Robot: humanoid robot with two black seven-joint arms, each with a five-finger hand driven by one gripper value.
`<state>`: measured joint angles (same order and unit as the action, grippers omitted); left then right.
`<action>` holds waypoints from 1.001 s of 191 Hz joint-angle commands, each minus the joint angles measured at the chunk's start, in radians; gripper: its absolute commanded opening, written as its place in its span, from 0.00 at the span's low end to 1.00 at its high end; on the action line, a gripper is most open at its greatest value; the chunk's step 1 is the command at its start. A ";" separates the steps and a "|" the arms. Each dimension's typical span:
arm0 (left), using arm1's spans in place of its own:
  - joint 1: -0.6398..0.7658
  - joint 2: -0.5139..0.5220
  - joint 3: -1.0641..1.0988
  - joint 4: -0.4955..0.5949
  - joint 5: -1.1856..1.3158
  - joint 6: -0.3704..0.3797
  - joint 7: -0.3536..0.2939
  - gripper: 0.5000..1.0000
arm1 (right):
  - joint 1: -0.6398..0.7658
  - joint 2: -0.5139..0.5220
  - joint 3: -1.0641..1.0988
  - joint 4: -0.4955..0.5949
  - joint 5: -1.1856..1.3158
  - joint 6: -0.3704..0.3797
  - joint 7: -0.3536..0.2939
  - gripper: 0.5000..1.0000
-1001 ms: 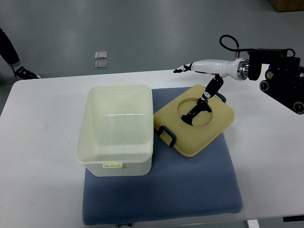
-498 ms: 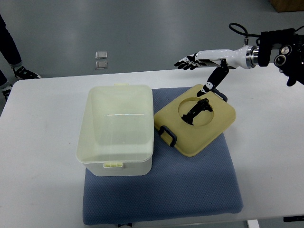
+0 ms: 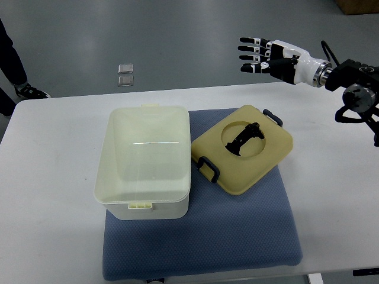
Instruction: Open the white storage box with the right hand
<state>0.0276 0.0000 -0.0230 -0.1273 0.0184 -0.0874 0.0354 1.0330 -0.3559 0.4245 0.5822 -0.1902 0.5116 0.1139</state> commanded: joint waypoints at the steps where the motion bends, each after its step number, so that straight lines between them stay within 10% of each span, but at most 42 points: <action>1: 0.000 0.000 0.000 0.000 0.000 0.000 0.000 1.00 | -0.017 0.023 0.000 -0.004 0.124 -0.045 -0.043 0.86; 191: 0.000 0.000 0.000 0.000 0.000 0.000 0.000 1.00 | -0.077 0.095 0.004 -0.001 0.296 -0.100 -0.043 0.86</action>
<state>0.0276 0.0000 -0.0230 -0.1273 0.0184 -0.0874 0.0351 0.9619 -0.2610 0.4282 0.5826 0.1112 0.4076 0.0706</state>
